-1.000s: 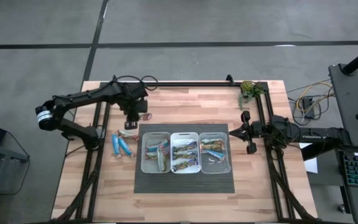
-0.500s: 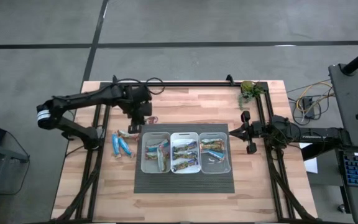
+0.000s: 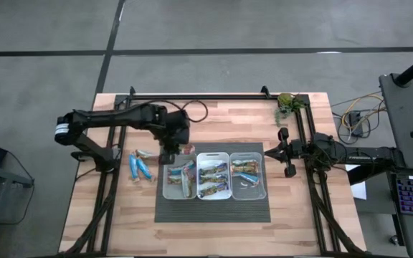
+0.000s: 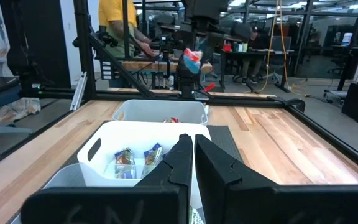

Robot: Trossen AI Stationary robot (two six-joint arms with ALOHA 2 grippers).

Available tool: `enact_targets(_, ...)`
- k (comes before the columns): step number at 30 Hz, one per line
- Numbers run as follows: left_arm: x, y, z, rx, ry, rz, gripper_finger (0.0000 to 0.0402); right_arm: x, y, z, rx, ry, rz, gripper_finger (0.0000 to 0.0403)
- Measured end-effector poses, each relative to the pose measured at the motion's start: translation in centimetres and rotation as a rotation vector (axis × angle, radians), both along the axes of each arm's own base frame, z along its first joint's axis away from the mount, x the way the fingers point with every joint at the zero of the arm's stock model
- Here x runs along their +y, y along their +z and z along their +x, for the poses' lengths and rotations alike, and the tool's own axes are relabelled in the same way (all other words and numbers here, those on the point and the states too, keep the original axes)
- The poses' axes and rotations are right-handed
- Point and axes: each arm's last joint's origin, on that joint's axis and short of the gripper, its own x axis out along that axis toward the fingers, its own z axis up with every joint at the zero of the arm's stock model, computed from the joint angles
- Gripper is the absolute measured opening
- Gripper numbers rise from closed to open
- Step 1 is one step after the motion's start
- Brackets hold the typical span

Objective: Pick and place Granola Bars by type
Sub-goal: Put the top red granola bar into the gray bin

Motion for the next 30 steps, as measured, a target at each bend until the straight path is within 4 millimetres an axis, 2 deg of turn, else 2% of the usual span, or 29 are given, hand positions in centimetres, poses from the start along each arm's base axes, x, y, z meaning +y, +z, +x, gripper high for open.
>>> enact_targets(8,-1.3,0.0,1.9,0.011,-0.037,-0.077,0.0066,0.0,0.0,0.0,0.0,-0.001,0.0,0.0009)
enact_targets(15,-2.0,-0.4,2.4,0.038,-0.015,-0.096,0.0066,0.0,0.0,0.0,0.0,0.0,0.0,0.0009)
enact_targets(30,-3.3,-2.6,3.9,0.134,0.026,-0.126,0.0066,0.0,0.0,0.0,0.0,0.0,0.0,0.0009)
